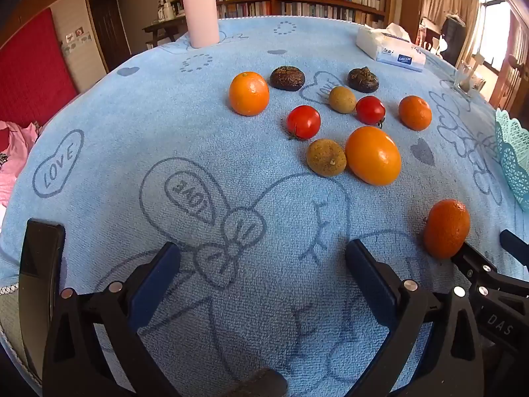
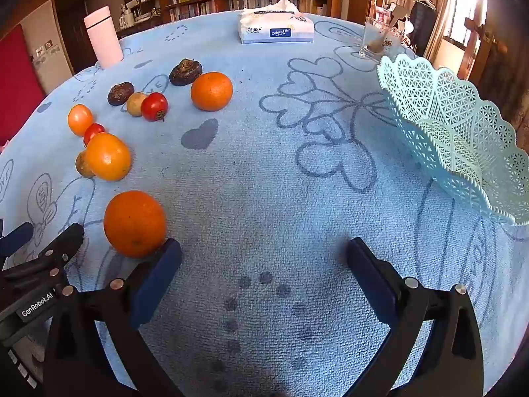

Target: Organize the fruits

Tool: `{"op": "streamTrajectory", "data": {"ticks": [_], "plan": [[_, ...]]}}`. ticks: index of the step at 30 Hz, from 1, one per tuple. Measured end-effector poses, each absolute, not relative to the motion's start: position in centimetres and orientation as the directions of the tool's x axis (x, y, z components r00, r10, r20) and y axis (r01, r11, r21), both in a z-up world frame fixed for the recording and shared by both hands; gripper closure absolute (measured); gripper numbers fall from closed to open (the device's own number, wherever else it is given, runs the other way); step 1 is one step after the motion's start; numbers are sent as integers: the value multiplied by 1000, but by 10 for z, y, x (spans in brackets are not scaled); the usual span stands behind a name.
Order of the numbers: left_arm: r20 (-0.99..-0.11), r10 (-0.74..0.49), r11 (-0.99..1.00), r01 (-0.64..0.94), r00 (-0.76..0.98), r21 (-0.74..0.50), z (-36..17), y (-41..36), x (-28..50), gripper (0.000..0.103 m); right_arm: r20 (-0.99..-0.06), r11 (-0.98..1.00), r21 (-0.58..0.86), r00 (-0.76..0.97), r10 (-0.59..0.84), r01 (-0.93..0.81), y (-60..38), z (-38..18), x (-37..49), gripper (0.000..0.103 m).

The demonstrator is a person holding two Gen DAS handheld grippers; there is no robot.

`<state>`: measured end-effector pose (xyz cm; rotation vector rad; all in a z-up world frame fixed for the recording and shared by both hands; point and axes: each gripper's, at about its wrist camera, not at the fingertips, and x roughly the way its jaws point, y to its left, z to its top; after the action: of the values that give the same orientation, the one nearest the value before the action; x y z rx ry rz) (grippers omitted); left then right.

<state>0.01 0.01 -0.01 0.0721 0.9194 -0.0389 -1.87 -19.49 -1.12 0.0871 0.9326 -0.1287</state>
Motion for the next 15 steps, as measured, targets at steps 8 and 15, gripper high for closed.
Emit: {"op": "streamTrajectory", "data": {"ticks": [8, 15], "plan": [[-795, -4, 997, 64, 606, 44, 0, 0, 0, 5, -803, 989, 27, 592, -66, 147, -196, -11, -18, 2], [-795, -6, 997, 64, 606, 42, 0, 0, 0, 5, -803, 989, 27, 593, -67, 147, -196, -11, -18, 2]]}}
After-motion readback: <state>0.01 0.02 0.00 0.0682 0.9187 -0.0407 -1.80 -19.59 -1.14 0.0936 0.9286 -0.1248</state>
